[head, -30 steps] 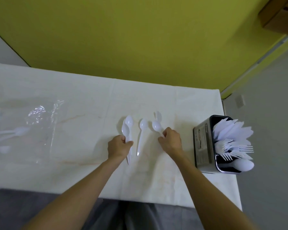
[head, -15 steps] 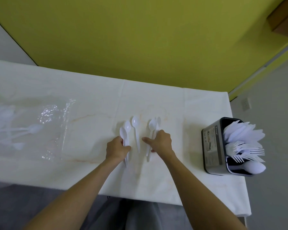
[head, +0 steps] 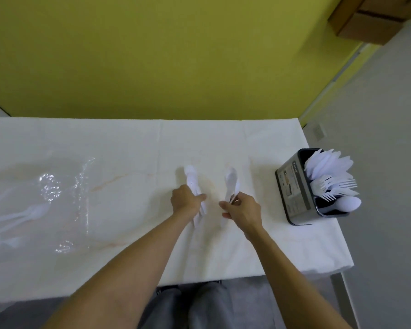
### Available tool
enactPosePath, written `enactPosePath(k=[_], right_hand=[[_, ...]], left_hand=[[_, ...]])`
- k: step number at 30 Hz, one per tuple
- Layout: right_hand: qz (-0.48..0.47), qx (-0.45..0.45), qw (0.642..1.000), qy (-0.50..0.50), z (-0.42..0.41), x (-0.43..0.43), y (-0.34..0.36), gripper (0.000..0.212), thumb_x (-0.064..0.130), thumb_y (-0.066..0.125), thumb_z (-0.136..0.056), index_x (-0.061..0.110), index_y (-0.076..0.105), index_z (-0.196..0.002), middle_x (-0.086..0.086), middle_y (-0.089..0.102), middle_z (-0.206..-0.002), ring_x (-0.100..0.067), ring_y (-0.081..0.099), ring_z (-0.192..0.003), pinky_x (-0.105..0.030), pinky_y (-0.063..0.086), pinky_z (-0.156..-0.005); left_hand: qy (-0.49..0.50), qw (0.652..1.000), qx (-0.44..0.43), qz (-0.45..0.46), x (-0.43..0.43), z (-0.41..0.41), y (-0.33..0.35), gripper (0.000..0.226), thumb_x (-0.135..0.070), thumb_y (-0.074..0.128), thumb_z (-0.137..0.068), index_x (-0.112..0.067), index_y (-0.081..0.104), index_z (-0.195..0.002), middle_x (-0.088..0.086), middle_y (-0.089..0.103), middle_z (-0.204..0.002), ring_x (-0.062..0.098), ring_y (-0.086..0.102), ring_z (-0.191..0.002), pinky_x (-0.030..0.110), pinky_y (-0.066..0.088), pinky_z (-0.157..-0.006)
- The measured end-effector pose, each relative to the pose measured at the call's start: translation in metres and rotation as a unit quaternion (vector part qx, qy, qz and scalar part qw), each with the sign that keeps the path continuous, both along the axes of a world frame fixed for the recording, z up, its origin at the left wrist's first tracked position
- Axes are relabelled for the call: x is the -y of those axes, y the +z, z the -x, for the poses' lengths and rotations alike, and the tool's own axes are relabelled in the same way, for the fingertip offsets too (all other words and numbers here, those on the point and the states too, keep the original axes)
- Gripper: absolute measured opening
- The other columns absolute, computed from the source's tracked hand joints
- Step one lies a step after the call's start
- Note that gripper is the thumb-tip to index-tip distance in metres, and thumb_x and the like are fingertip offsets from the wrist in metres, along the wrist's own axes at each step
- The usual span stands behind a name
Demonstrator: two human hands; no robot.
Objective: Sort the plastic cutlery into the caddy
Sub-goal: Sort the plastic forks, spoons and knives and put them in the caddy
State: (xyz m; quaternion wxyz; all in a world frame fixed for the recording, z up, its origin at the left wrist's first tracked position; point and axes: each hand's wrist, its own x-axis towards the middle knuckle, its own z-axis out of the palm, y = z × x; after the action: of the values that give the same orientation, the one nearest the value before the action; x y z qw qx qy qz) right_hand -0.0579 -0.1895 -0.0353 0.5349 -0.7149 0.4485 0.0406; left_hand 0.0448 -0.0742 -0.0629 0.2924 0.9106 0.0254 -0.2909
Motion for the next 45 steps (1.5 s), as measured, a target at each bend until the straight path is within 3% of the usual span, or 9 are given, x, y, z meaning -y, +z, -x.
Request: enactPosePath(k=[4, 8, 12, 15, 19, 25, 30, 37, 45], right_hand=[[0.031, 0.060, 0.997, -0.032, 0.023, 0.010, 0.023, 0.016, 0.019, 0.078, -0.082, 0.006, 0.070, -0.084, -0.007, 0.072, -0.077, -0.013, 0.073, -0.066, -0.027, 0.062, -0.070], [-0.001, 0.160, 0.979, -0.125, 0.050, 0.037, 0.060, 0.018, 0.016, 0.079, -0.080, 0.000, 0.071, -0.081, -0.010, 0.073, -0.078, -0.016, 0.072, -0.072, -0.023, 0.059, -0.068], [-0.017, 0.236, 0.942, -0.240, 0.100, 0.087, 0.096, 0.024, 0.014, 0.079, -0.081, -0.007, 0.069, -0.087, -0.016, 0.074, -0.084, -0.021, 0.073, -0.077, -0.022, 0.057, -0.069], [-0.039, 0.235, 0.909, -0.342, 0.130, 0.124, 0.094, 0.017, 0.010, 0.077, -0.081, -0.004, 0.070, -0.086, -0.014, 0.073, -0.083, -0.023, 0.072, -0.075, -0.022, 0.059, -0.070], [-0.007, 0.225, 0.876, -0.426, 0.146, 0.157, 0.072, 0.017, 0.015, 0.080, -0.079, 0.002, 0.071, -0.086, -0.015, 0.075, -0.090, -0.020, 0.073, -0.074, -0.039, 0.059, -0.086], [0.222, 0.119, 0.950, -0.183, 0.149, 0.162, 0.074, 0.023, 0.033, 0.077, -0.079, 0.020, 0.065, -0.064, 0.003, 0.068, -0.059, -0.015, 0.067, -0.063, -0.032, 0.051, -0.061], [0.257, 0.100, 0.961, -0.033, 0.149, 0.182, 0.069, 0.019, 0.036, 0.074, -0.075, 0.019, 0.066, -0.077, 0.003, 0.065, -0.071, -0.013, 0.060, -0.065, -0.023, 0.047, -0.056], [0.289, 0.106, 0.950, 0.046, 0.156, 0.195, 0.070, 0.041, 0.039, 0.075, -0.079, 0.019, 0.045, -0.061, 0.005, 0.049, -0.063, -0.008, 0.046, -0.063, -0.016, 0.035, -0.054], [0.229, 0.115, 0.965, 0.048, 0.160, 0.192, 0.073, 0.031, 0.040, 0.080, -0.074, 0.016, 0.062, -0.084, 0.003, 0.066, -0.082, -0.009, 0.060, -0.071, -0.017, 0.045, -0.056]], left_hand=[[-0.031, 0.999, 0.006, -0.040, 0.005, 0.000, 0.001, 0.022, -0.023, 0.065, -0.083, -0.006, 0.059, -0.095, 0.014, 0.066, -0.105, 0.029, 0.064, -0.097, 0.029, 0.046, -0.069], [-0.032, 0.999, -0.014, -0.034, -0.006, -0.004, -0.002, 0.027, -0.026, 0.068, -0.082, -0.004, 0.066, -0.098, 0.015, 0.069, -0.099, 0.032, 0.066, -0.096, 0.029, 0.047, -0.070], [0.069, 0.976, -0.093, 0.183, 0.009, 0.007, 0.008, 0.029, -0.019, 0.077, -0.077, -0.010, 0.054, -0.061, 0.012, 0.059, -0.064, 0.026, 0.053, -0.067, 0.031, 0.041, -0.064], [0.106, 0.904, -0.188, 0.368, 0.043, 0.028, 0.035, 0.016, -0.008, 0.072, -0.082, -0.007, 0.058, -0.073, 0.014, 0.062, -0.083, 0.018, 0.051, -0.066, 0.022, 0.045, -0.062], [0.073, 0.850, -0.231, 0.468, 0.105, 0.074, 0.079, 0.009, -0.008, 0.068, -0.086, -0.008, 0.060, -0.084, 0.006, 0.058, -0.081, 0.011, 0.053, -0.069, 0.017, 0.049, -0.065], [-0.016, 0.867, -0.116, 0.484, 0.169, 0.135, 0.100, 0.022, -0.023, 0.073, -0.083, -0.003, 0.064, -0.082, 0.005, 0.064, -0.071, 0.010, 0.058, -0.066, 0.023, 0.046, -0.069], [-0.144, 0.924, 0.070, 0.347, 0.186, 0.149, 0.092, 0.033, -0.029, 0.070, -0.083, -0.026, 0.050, -0.057, -0.003, 0.062, -0.058, 0.008, 0.054, -0.058, 0.015, 0.039, -0.057], [-0.281, 0.886, 0.215, 0.300, 0.194, 0.149, 0.095, 0.024, -0.023, 0.064, -0.087, -0.026, 0.052, -0.067, -0.011, 0.053, -0.074, 0.004, 0.048, -0.076, 0.008, 0.036, -0.068], [-0.235, 0.889, 0.200, 0.339, 0.184, 0.161, 0.102, 0.030, -0.020, 0.065, -0.088, -0.022, 0.051, -0.061, -0.004, 0.060, -0.075, 0.006, 0.052, -0.073, 0.011, 0.038, -0.065]])
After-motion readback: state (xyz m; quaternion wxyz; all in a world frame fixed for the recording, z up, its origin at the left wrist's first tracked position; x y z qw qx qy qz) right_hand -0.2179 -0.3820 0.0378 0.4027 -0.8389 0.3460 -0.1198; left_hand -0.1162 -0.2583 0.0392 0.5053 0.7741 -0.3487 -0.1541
